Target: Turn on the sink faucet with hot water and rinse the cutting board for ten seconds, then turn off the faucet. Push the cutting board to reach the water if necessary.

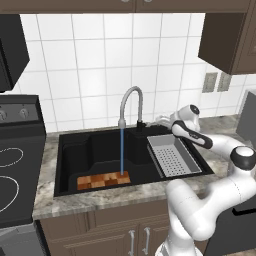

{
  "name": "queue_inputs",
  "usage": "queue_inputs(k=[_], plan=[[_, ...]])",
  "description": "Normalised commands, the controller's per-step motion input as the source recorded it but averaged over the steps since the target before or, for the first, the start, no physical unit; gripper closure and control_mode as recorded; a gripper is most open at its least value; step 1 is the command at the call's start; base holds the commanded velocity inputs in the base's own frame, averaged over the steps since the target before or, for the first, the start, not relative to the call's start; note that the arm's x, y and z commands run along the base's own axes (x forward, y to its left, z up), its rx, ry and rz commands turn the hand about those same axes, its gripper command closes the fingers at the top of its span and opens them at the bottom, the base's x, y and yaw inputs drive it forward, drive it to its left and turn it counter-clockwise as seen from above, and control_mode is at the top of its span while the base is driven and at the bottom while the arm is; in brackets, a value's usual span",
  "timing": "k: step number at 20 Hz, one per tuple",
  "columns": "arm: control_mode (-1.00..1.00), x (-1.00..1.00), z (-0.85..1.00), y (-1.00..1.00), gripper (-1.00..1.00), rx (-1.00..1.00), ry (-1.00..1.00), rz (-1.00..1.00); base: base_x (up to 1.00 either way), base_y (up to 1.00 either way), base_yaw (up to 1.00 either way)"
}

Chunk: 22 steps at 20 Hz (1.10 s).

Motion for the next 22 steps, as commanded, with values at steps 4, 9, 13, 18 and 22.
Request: queue_inputs(k=[4,9,13,18,22], plan=[[-1.00,0.00,0.08,0.00,-1.00,0.00,0.00,0.00,0.00,0.00,0.00],[-1.00,0.00,0.02,0.00,-1.00,0.00,0.00,0.00,0.00,0.00,0.00],[-1.00,0.00,0.05,0.00,-1.00,0.00,0.00,0.00,0.00,0.00,0.00],[-1.00,0.00,0.01,0.00,-1.00,0.00,0.00,0.00,0.00,0.00,0.00],[-1.00,0.00,0.00,0.02,-1.00,0.00,0.00,0.00,0.00,0.00,0.00]])
